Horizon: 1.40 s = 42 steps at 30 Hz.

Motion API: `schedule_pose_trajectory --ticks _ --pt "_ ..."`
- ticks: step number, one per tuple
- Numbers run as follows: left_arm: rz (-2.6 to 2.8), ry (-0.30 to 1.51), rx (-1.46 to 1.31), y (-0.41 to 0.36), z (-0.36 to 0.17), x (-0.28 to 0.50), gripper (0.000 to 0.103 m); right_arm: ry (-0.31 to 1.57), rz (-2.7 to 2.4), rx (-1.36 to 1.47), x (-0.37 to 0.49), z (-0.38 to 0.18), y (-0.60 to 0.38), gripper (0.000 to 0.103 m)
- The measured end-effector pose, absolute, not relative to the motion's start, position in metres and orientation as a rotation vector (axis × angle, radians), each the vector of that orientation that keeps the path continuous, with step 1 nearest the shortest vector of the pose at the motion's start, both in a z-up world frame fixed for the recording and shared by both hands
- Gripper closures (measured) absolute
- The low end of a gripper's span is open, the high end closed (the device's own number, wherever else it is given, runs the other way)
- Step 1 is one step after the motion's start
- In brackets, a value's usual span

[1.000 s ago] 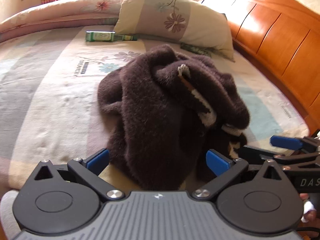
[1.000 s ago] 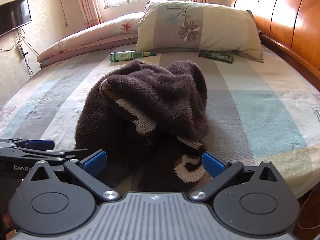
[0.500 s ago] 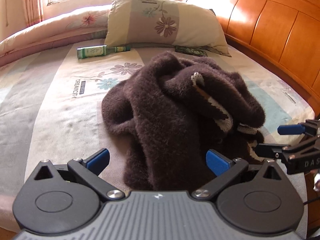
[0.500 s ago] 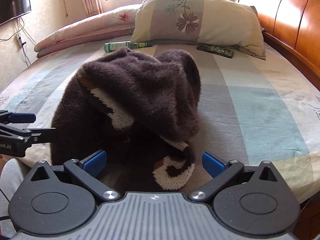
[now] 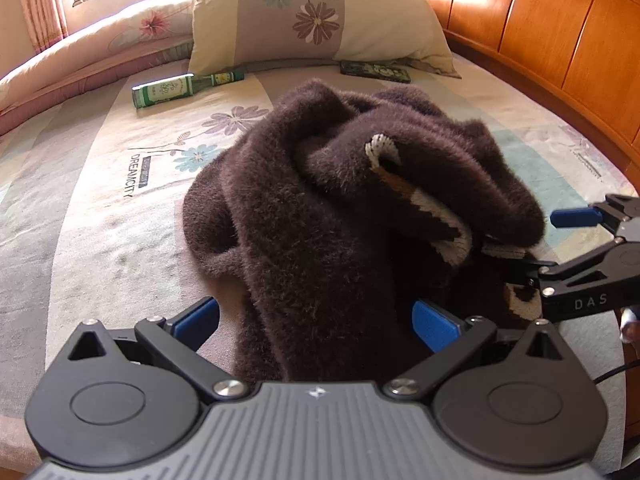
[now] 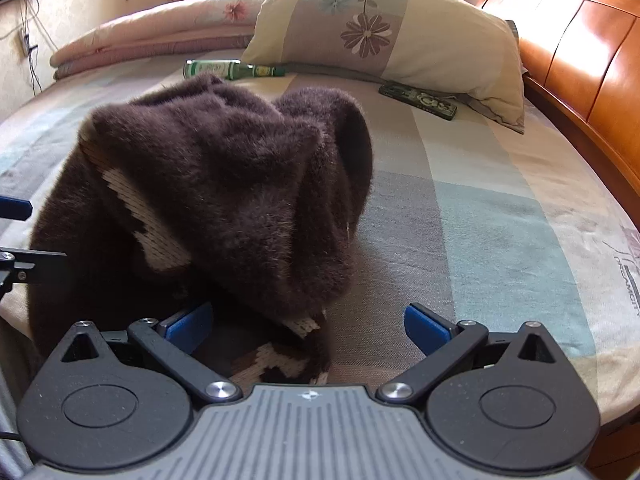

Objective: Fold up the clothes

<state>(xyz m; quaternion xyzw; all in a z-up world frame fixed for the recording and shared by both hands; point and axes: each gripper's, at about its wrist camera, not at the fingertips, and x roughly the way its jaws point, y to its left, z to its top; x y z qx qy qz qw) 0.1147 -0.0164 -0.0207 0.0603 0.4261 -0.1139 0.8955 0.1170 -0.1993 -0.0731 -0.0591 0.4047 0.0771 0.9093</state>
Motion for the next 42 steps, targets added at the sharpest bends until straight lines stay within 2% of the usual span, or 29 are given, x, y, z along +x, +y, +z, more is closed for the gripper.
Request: schedule_pose_trajectory --ticks 7,14,20,27,33,36,42 --pt "-0.191 0.86 0.122 -0.008 -0.011 0.138 0.001 0.749 0.148 -0.203 0.15 -0.051 -0.201 0.0" --pt "-0.218 0.877 0.07 0.0 -0.017 0.148 0.001 0.73 0.081 -0.107 0.201 -0.034 -0.234 0.0" --pt "-0.227 0.872 0.046 0.007 -0.016 0.151 0.001 0.777 0.094 -0.026 0.23 -0.03 -0.252 0.0" --pt "-0.222 0.868 0.039 0.011 -0.014 0.151 0.001 0.805 0.201 -0.201 0.231 -0.035 -0.22 0.0" --pt "-0.22 0.833 0.033 0.017 -0.002 0.146 0.001 0.866 0.171 -0.088 0.278 -0.034 -0.244 0.0" --pt "-0.224 0.823 0.015 0.021 0.003 0.146 0.001 0.916 0.167 -0.085 0.301 -0.042 -0.25 0.0" --pt "-0.191 0.816 0.009 0.029 0.006 0.155 0.001 0.891 0.022 -0.177 0.342 -0.055 -0.256 0.0"
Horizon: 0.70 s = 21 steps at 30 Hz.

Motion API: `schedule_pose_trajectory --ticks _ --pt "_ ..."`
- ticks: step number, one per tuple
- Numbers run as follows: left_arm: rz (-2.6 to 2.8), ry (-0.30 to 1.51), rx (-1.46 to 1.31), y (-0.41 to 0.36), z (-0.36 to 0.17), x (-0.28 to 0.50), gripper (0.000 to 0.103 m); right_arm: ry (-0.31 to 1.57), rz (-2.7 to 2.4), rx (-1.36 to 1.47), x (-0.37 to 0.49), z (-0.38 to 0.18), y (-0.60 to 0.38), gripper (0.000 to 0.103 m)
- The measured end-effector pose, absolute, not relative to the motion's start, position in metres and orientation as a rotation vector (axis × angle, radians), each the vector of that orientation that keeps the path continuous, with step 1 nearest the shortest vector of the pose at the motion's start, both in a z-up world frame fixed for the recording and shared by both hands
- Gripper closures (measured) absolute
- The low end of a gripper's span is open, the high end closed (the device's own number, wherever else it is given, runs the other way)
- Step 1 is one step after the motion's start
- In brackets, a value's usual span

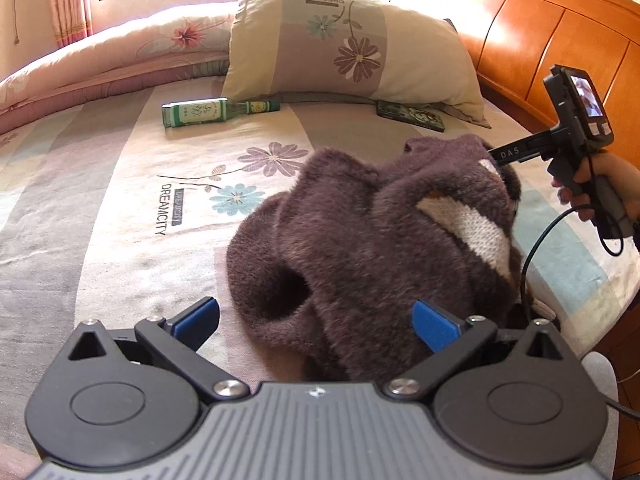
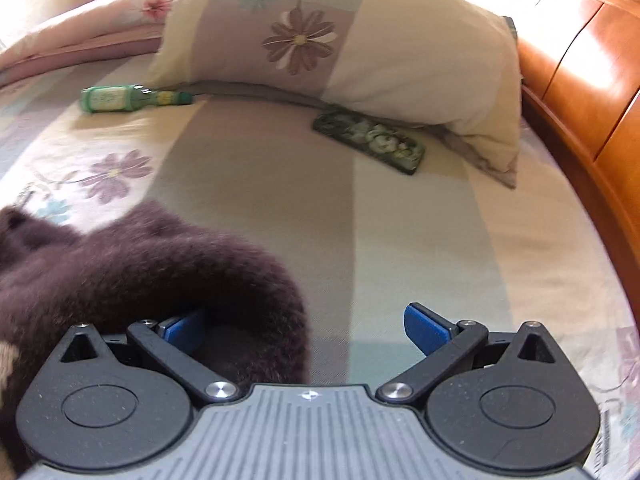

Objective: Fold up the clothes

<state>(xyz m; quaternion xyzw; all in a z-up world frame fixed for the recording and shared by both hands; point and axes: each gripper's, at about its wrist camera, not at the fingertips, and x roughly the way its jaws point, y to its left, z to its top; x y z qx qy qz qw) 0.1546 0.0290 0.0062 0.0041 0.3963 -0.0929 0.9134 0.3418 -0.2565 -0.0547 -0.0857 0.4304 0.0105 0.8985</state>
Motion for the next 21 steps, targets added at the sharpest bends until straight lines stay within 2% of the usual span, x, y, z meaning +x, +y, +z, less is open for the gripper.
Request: schedule_pose_trajectory --ticks 6,13,17,21 --pt "-0.194 0.816 -0.025 0.035 0.006 0.158 0.001 0.927 0.011 -0.186 0.373 -0.061 -0.274 0.0" --pt "-0.211 0.817 -0.035 0.032 0.004 0.16 0.001 0.981 0.191 -0.039 0.328 -0.057 -0.267 0.0" --pt "-0.226 0.808 -0.041 0.024 0.007 0.163 0.001 1.047 0.217 -0.002 0.324 -0.077 -0.265 0.0" --pt "-0.237 0.786 -0.019 0.018 0.014 0.161 0.001 1.173 0.216 0.149 0.34 -0.109 -0.279 0.0"
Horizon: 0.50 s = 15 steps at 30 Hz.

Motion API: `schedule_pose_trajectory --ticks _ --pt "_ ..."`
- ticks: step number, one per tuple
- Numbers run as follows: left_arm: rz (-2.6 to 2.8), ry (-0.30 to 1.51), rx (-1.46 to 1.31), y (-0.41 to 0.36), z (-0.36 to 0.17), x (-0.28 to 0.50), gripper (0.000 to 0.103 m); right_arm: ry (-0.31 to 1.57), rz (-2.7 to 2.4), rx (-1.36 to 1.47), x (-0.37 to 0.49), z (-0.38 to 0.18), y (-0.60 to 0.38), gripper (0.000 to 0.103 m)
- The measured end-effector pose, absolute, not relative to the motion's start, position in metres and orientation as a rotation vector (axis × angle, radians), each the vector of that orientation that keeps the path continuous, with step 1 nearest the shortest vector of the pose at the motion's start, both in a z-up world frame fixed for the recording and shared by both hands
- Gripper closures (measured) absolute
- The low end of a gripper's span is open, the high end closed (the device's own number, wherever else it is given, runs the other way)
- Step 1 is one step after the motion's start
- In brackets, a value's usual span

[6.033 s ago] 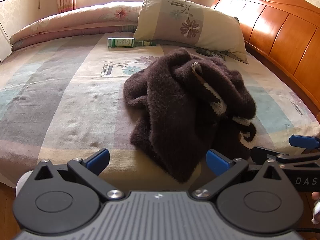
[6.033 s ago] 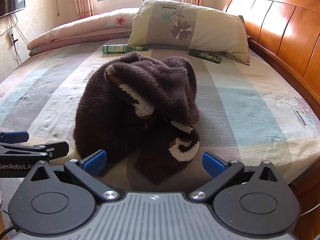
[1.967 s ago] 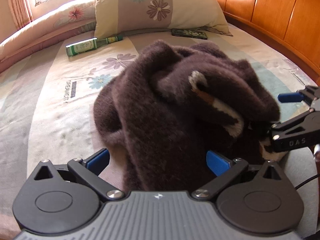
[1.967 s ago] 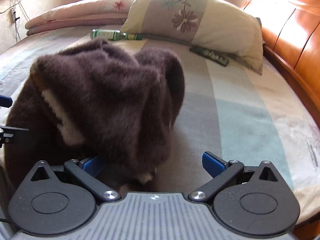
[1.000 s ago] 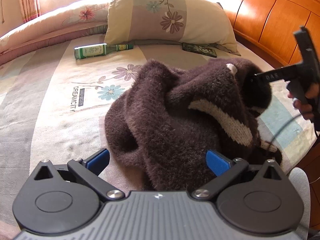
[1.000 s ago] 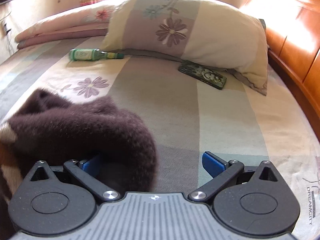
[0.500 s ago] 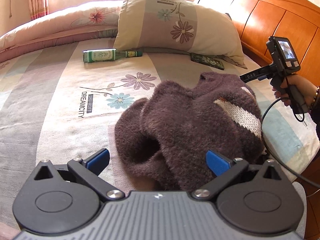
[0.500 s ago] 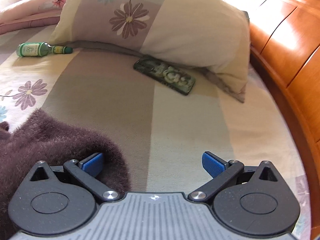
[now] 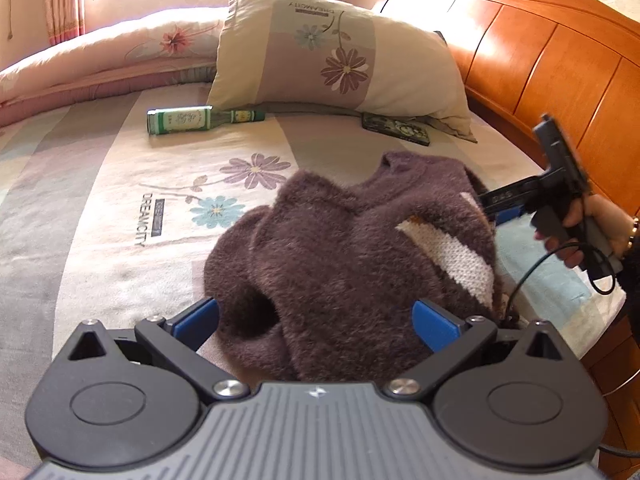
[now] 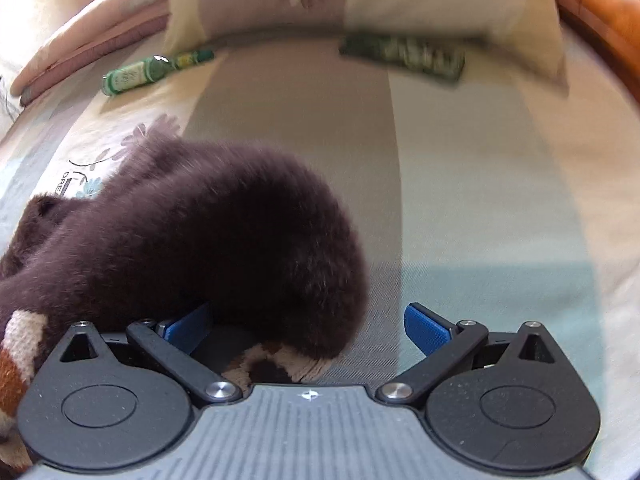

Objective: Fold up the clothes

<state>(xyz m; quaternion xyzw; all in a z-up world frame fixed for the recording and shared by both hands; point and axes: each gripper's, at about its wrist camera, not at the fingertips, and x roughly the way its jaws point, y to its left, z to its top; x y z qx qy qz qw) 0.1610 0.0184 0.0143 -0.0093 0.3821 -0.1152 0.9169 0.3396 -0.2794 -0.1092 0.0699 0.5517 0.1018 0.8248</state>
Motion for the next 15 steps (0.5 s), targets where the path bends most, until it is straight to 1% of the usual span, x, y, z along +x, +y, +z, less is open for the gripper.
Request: schedule_pose_trajectory --ticks 4,9,15 --pt "-0.21 0.792 -0.01 0.02 0.014 0.163 0.001 1.108 0.12 0.161 0.346 -0.119 -0.299 0.0" --pt "-0.177 0.798 0.003 0.023 0.012 0.171 0.001 0.943 -0.111 0.051 0.366 -0.097 -0.327 0.0" --pt "-0.191 0.793 -0.023 0.025 0.01 0.174 0.001 0.976 -0.169 0.015 0.391 -0.086 -0.352 0.0"
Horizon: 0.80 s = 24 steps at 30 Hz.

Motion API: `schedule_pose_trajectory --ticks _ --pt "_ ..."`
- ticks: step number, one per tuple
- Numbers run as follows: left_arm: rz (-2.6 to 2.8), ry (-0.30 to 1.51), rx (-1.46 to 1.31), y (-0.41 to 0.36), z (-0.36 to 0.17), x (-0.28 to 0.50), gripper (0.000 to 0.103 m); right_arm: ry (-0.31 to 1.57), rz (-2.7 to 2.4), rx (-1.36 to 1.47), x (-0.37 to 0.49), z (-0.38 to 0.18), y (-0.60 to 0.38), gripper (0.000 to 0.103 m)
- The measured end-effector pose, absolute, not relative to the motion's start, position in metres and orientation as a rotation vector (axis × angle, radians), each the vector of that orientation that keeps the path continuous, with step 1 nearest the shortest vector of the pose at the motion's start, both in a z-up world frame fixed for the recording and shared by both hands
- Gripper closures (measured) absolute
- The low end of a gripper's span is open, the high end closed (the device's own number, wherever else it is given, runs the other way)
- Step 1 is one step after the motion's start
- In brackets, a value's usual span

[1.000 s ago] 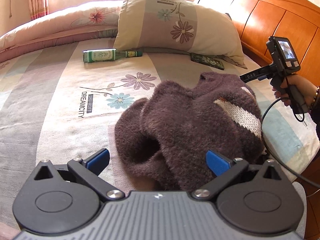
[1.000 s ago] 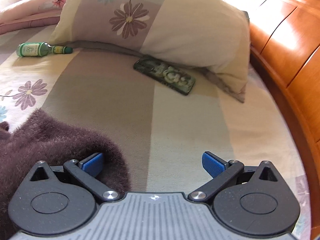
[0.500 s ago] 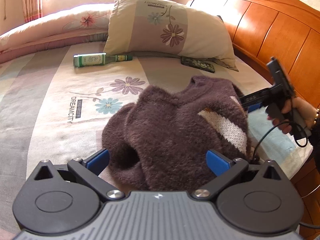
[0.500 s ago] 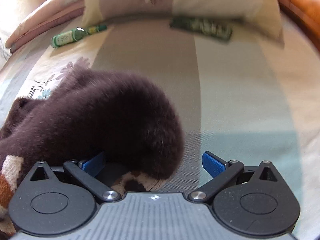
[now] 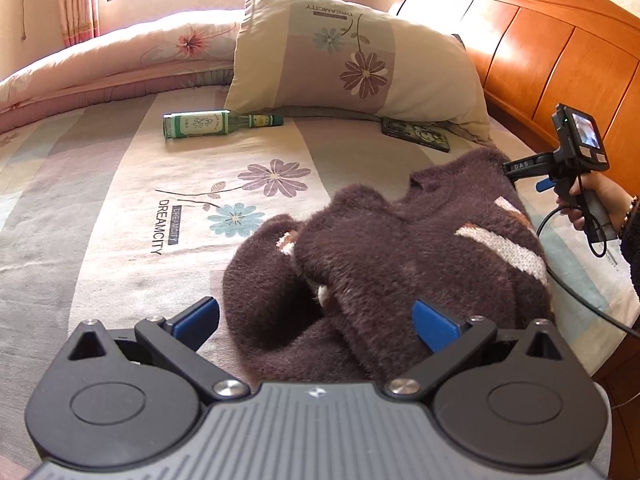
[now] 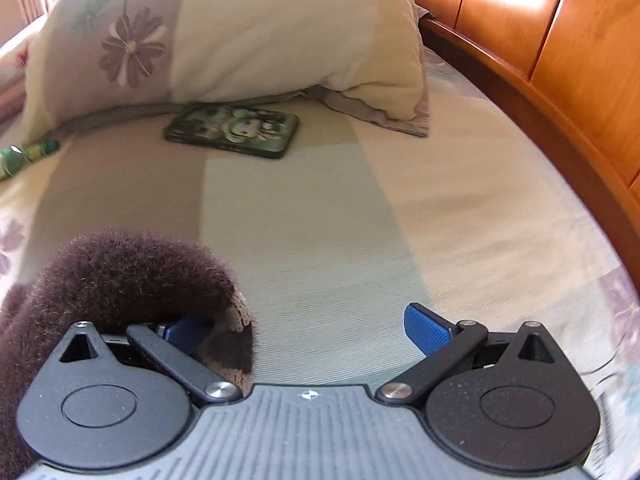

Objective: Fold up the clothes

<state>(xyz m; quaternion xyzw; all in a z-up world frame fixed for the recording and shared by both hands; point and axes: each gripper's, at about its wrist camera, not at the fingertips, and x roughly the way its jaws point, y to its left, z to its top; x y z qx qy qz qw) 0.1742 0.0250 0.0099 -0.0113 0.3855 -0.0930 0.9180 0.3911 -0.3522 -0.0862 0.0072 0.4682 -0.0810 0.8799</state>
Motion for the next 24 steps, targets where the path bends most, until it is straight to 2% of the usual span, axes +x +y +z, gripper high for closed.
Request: schedule_pose_trajectory --ticks 5,12,18,24 --pt "-0.202 0.789 -0.007 0.028 0.011 0.166 0.001 1.014 -0.104 -0.008 0.368 -0.077 -0.352 0.0" --pt "-0.189 0.782 -0.017 0.053 0.017 0.147 0.001 0.995 0.113 -0.027 0.293 -0.029 -0.307 0.0" --pt "-0.191 0.87 -0.017 0.077 -0.001 0.138 0.001 0.968 0.36 -0.18 0.245 0.011 -0.199 0.0" --pt "-0.189 0.912 0.023 0.096 -0.01 0.118 0.001 0.976 0.526 -0.4 0.22 0.021 -0.07 0.0"
